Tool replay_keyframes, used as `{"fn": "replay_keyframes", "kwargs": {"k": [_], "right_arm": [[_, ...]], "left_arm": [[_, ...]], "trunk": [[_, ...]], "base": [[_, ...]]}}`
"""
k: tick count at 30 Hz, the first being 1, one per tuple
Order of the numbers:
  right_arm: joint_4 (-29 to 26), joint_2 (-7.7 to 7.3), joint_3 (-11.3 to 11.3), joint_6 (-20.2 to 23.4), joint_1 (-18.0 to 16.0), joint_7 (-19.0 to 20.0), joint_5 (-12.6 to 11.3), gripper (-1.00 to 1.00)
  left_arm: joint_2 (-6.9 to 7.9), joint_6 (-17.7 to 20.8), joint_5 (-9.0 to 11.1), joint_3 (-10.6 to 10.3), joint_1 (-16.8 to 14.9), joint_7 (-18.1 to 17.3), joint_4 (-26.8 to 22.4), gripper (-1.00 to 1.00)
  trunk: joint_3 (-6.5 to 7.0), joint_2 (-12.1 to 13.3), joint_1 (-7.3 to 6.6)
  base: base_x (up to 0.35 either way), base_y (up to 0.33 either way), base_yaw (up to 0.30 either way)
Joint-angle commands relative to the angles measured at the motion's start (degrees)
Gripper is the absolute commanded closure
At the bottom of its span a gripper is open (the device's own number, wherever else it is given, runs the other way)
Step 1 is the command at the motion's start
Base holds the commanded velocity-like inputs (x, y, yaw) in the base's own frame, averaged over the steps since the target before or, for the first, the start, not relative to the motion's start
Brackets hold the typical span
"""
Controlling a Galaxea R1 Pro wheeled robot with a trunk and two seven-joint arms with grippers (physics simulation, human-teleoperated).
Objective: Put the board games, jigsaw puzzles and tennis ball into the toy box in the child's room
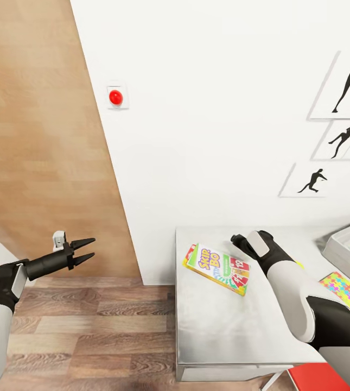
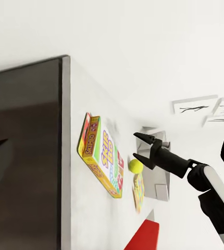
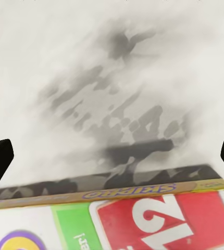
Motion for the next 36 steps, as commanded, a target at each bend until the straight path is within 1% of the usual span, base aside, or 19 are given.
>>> {"fn": "replay_keyframes", "kwargs": {"k": [1, 8, 30, 36], "right_arm": [[-0.11, 0.01, -0.02, 0.11, -0.03, -0.41, -0.50, -1.00], [-0.10, 0.05, -0.03, 0.13, -0.03, -0.42, -0.41, -1.00], [-0.07, 0.01, -0.04, 0.23, -0.03, -0.41, -0.39, -1.00], [-0.09, 0.04, 0.09, 0.23, -0.03, -0.41, -0.37, -1.00]], "left_arm": [[0.00, 0.59, 0.02, 0.08, -0.05, -0.15, 0.01, -1.00], [0.00, 0.59, 0.02, 0.08, -0.05, -0.15, 0.01, -1.00], [0.00, 0.59, 0.02, 0.08, -0.05, -0.15, 0.01, -1.00], [0.00, 0.59, 0.02, 0.08, -0.05, -0.15, 0.01, -1.00]], "trunk": [[-0.11, -0.11, 0.03], [-0.30, -0.11, 0.03], [-2.27, -0.11, 0.03], [-2.48, -0.11, 0.03]], "base": [[0.000, 0.000, 0.000], [0.000, 0.000, 0.000], [0.000, 0.000, 0.000], [-0.029, 0.000, 0.000]]}}
